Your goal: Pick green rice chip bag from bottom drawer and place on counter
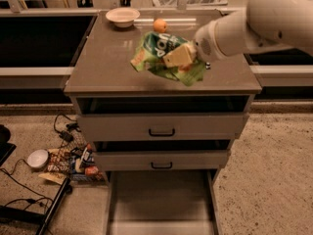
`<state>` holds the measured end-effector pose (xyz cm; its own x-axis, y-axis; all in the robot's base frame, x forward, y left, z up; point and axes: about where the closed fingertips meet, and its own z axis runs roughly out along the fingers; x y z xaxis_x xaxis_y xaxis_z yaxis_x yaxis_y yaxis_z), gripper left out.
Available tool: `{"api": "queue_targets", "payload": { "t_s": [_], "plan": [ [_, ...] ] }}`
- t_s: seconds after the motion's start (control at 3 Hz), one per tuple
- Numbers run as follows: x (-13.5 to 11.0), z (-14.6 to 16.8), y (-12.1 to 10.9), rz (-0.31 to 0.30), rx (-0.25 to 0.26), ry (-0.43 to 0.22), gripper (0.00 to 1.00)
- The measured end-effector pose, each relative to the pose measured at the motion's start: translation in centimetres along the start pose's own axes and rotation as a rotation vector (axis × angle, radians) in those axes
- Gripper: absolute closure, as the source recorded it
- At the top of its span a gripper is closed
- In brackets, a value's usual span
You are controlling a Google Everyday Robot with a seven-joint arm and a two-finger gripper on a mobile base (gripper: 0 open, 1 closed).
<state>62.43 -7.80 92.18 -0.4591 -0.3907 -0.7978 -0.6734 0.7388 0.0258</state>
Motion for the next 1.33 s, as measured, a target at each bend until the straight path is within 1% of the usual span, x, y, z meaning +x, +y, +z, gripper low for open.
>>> {"api": "queue_targets", "payload": {
  "t_s": [0.33, 0.67, 1.0, 1.33],
  "plan": [
    [-5.6, 3.1, -0.7, 0.016, 0.018, -0.032, 1.00],
    [-10.1, 7.8, -0.3, 0.044, 0.002, -0.069, 1.00],
    [-12.3, 13.2, 0.5, 0.071, -0.026, -0.094, 1.00],
    [-12.2, 13.5, 0.7, 0.070, -0.032, -0.091, 0.82]
  ]
}}
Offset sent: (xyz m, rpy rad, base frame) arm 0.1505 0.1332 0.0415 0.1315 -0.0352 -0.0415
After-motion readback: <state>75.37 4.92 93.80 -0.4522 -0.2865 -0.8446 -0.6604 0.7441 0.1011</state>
